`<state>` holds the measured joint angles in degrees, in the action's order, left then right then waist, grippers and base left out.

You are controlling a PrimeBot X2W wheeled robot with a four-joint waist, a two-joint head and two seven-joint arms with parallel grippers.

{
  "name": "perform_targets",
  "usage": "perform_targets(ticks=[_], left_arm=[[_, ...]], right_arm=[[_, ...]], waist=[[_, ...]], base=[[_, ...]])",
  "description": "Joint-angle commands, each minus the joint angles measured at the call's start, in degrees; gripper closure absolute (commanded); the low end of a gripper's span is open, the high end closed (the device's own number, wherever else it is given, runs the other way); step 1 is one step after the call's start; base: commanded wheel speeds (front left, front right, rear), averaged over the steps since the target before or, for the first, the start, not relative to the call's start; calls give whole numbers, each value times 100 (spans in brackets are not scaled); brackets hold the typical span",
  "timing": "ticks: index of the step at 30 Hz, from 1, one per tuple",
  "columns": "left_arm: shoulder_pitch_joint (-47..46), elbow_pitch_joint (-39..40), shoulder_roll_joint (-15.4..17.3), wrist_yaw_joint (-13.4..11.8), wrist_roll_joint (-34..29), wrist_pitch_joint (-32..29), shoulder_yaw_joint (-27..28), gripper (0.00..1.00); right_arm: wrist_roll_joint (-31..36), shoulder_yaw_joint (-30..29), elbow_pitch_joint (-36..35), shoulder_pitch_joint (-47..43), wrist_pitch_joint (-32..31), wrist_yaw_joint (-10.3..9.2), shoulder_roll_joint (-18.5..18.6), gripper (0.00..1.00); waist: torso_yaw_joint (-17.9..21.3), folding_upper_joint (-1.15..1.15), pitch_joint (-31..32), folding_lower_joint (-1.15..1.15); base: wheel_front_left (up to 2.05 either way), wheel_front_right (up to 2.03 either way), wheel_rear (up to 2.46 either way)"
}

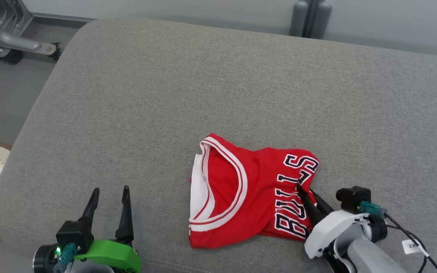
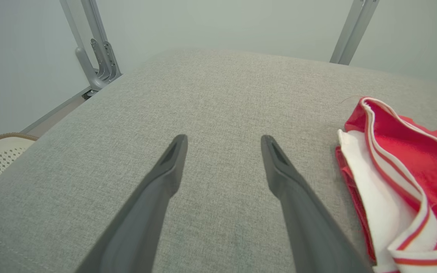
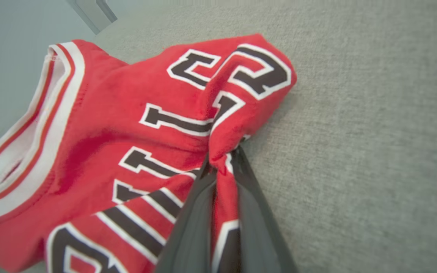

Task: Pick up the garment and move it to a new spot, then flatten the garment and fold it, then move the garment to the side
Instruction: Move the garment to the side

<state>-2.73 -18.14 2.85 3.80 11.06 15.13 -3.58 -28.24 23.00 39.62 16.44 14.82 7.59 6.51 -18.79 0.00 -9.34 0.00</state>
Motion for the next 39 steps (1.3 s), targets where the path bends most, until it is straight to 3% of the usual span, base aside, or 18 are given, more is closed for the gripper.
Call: perform_targets(ticks=[1, 4, 18, 24, 31, 39], left_arm=[[-65, 26, 16, 22, -8, -2, 5, 0], [-58, 43, 13, 68, -120, -2, -23, 0], [-119, -67, 15, 125, -115, -1, -164, 0], [-207, -22, 16, 156, -67, -1, -343, 0], [-330, 23, 17, 178, 16, -2, -515, 0], [-625, 84, 24, 236, -78, -1, -705, 0]], right_arm=[[-19, -112, 114, -19, 8, -23, 184, 100], [68, -344, 88, 89, 23, -22, 230, 100], [316, -841, -150, -324, 34, -16, 69, 100], [304, -923, -218, -535, 34, -15, 66, 100], [245, -850, -328, -495, 34, -15, -17, 100], [429, -724, -343, 386, 35, -15, 123, 100]], waist=[[168, 0, 63, 0], [490, 0, 166, 0], [3116, 0, 557, 0], [3810, 0, 538, 0], [4132, 0, 330, 0], [3639, 0, -273, 0]], base=[[0, 0, 0], [0, 0, 0], [0, 0, 0], [0, 0, 0], [0, 0, 0], [0, 0, 0]])
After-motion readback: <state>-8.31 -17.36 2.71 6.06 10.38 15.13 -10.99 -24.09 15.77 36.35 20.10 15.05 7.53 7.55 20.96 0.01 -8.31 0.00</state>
